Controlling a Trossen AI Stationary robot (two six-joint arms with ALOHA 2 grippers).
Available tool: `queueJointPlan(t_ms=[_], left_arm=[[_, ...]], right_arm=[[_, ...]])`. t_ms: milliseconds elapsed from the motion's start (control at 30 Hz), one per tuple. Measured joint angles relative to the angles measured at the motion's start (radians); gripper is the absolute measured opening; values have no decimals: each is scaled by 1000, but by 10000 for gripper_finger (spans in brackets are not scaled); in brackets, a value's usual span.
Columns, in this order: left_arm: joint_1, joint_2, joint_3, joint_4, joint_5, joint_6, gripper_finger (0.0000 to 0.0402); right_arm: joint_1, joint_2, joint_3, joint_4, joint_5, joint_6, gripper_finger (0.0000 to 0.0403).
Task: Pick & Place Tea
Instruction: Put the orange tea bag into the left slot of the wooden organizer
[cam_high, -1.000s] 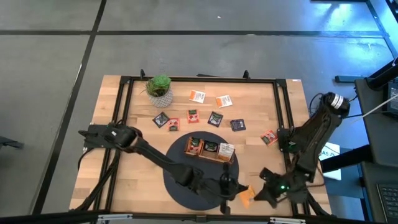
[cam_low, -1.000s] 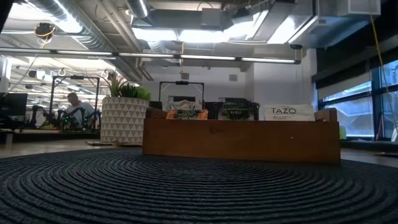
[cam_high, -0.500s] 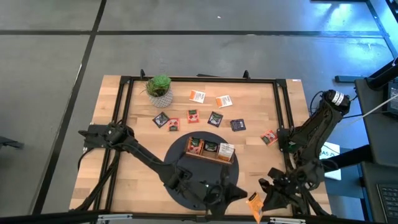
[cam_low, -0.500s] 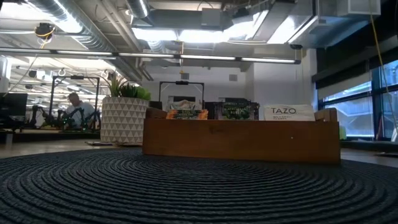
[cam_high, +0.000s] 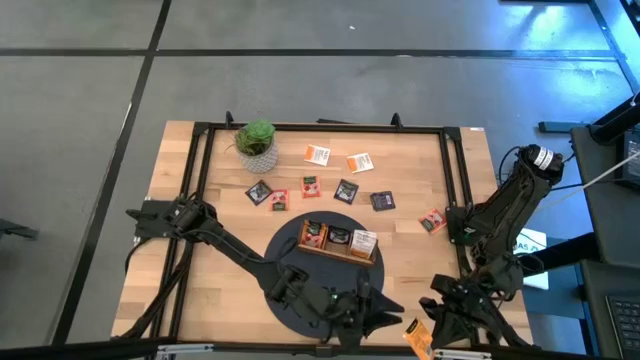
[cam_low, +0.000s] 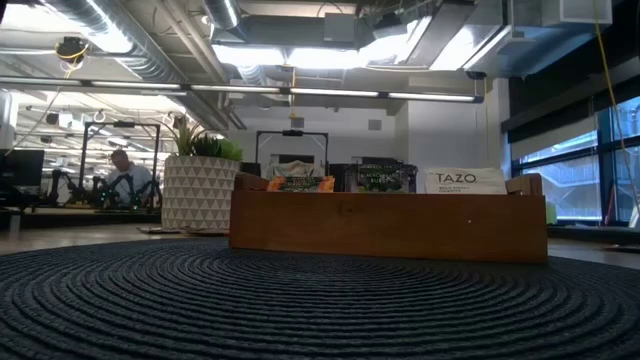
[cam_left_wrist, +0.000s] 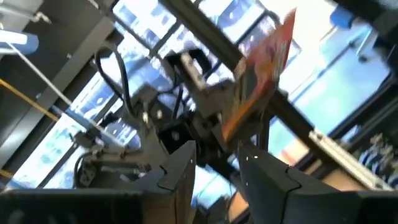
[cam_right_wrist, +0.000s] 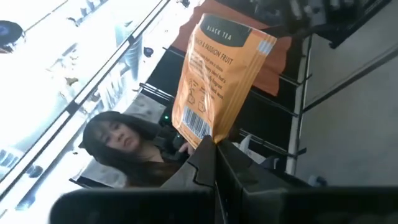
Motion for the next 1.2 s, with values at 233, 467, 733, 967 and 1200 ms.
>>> queueJointPlan(t_ms=[233,467,733,967,1200], left_arm=[[11,0,0,35,102,-38,118],[19,0,0,43,129,-38,114],[24,0,0,44,159,-54,112],[24,0,0,43,161,-55,84],[24,0,0,43,161,-55,25]], right_arm=[[-24,0,0,-1,0,24,3],[-71,0,0,0,-33,73,3],[-106,0,0,5,-92,71,3],[-124,0,0,5,-112,67,4],[-124,0,0,14,-113,-6,6]])
